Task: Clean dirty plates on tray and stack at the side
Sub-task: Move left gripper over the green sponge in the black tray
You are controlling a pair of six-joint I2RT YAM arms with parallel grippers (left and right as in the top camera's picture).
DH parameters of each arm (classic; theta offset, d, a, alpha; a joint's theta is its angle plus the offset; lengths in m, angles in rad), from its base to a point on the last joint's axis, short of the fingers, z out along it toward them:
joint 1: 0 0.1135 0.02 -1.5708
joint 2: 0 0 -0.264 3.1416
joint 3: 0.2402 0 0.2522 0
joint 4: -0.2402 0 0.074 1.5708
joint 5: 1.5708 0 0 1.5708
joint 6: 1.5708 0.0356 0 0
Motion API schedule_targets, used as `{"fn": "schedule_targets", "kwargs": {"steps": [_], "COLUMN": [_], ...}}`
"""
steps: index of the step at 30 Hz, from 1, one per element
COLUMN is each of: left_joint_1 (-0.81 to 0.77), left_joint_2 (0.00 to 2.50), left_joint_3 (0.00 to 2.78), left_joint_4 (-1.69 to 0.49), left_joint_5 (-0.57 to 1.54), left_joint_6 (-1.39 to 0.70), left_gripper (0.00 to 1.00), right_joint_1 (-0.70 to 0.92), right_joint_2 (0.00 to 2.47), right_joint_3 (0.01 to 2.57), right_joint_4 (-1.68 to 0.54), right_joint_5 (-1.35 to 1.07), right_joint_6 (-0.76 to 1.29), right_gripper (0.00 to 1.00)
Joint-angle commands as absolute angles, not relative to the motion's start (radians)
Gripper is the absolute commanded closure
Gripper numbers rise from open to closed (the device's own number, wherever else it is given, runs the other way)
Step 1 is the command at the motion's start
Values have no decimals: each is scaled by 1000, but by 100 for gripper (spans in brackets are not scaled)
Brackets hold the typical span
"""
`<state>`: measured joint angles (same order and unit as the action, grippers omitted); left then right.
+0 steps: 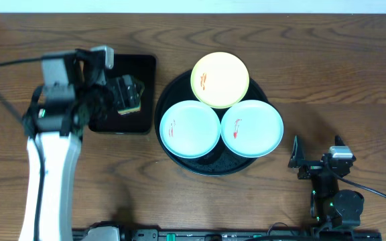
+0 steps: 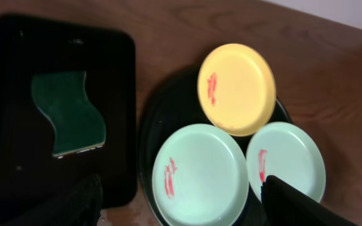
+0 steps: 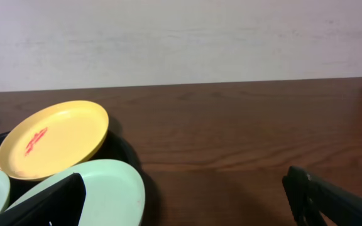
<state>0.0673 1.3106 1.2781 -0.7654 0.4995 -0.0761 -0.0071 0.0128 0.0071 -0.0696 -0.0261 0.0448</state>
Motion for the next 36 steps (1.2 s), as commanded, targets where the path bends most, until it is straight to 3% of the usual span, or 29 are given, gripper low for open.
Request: {"fn": "schedule_targets", "kwargs": {"steps": [1, 5, 11, 20, 25, 36], "left_joint_1": [67, 67, 65, 65, 65, 61], "left_joint_2": [1399, 1478, 1660, 1804, 1811, 1811], "left_joint_3": [1305, 1359, 1537, 1545, 1536, 1532], "left_joint_4": [-738, -765, -926, -881, -877, -874], "left_joint_5": [507, 305, 128, 123, 122, 122], "left_joint_6": [-148, -284, -328, -341, -488, -492], "left_gripper": [18, 19, 18, 18, 18, 18], "right_joint_1": [-19, -19, -19, -19, -19, -19], "right_joint_2": [9, 9, 9, 9, 9, 9], "right_joint_3": [6, 6, 6, 6, 6, 6], "right_joint_4": [-73, -73, -73, -73, -73, -73], "right_joint_5": [-27, -27, -27, -27, -27, -27], "right_joint_6": [55, 55, 55, 55, 55, 55], "right_gripper": [1, 1, 1, 1, 1, 1]}}
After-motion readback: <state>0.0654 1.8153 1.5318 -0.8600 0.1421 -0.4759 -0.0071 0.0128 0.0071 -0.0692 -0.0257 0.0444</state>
